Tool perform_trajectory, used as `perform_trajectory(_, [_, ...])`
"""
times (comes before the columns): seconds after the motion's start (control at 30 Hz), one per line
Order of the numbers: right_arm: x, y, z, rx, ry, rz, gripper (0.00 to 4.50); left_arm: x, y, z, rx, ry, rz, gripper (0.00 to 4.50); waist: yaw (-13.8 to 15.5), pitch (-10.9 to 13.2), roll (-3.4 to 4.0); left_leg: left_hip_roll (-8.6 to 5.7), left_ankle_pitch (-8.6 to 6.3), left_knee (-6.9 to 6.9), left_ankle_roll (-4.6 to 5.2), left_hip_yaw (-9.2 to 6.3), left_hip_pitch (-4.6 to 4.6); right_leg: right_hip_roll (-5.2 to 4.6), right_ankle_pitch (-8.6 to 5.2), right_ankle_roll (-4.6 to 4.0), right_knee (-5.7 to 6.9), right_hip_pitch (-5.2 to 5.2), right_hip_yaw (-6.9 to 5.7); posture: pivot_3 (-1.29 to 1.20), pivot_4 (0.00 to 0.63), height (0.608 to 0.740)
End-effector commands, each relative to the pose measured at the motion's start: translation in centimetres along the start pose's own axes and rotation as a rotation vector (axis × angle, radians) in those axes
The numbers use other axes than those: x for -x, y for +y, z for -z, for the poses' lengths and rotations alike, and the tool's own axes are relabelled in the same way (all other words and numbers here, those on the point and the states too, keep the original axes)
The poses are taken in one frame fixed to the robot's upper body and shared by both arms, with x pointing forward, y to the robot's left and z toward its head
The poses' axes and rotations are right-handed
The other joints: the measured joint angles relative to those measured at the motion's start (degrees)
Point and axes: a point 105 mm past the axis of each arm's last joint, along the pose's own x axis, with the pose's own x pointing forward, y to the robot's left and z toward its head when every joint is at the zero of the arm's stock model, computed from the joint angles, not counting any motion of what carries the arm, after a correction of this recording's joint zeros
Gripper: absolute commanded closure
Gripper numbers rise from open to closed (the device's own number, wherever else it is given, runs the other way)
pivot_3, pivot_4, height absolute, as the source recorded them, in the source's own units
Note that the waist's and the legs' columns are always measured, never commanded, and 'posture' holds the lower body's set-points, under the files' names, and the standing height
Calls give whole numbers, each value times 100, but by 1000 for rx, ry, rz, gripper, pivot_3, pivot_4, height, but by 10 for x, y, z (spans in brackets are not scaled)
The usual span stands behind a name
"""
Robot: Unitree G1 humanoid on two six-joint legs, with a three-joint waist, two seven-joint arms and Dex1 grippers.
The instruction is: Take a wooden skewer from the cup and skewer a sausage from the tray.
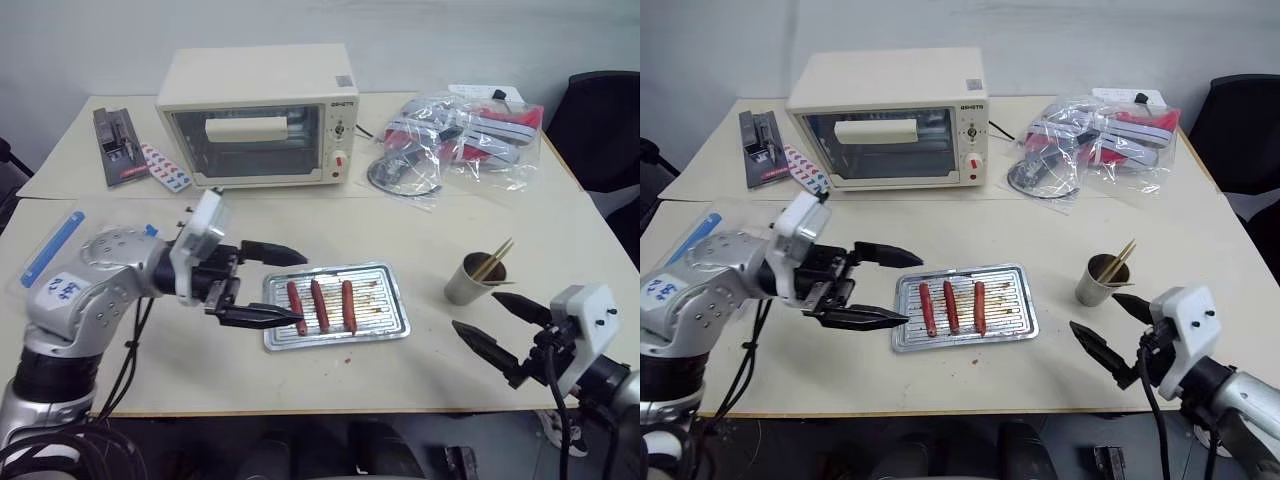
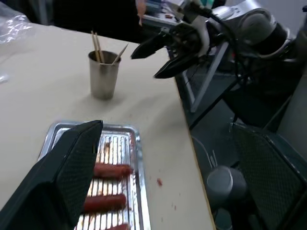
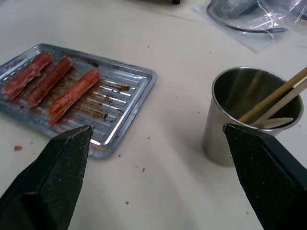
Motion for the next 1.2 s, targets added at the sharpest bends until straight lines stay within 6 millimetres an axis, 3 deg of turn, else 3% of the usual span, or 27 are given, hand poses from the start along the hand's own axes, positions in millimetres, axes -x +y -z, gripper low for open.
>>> perform_trajectory(0.03, [-2,-5,-6,6,-33,40,0,-4,3,-3,-26,5,7,23,-11,0,0,0,0,0,0,1,0,0,0,0,1,-1,1,0,150,740])
perform_trajectory(0.57, [4,-35,-8,20,-48,171,0,-13,9,-13,-63,-16,1,23,14,0,-1,0,0,12,1,-2,-3,0,0,1,6,-1,0,0,150,740])
perform_trajectory(0.77, [-1,-34,-12,7,-76,166,0,-14,11,-12,-68,-18,0,23,13,0,-1,0,0,12,0,-2,-4,1,0,1,6,-1,-1,0,150,740])
perform_trajectory(0.87, [-5,-35,-13,-3,-96,172,474,-14,12,-12,-71,-19,-1,0,13,0,-1,0,0,13,0,-1,-4,0,0,1,6,-1,0,0,150,740])
perform_trajectory(1.2, [-19,-44,-12,-19,-124,221,3040,-15,15,-17,-89,-31,-2,0,11,0,-1,0,0,15,0,0,-4,1,0,1,8,-1,0,0,150,740])
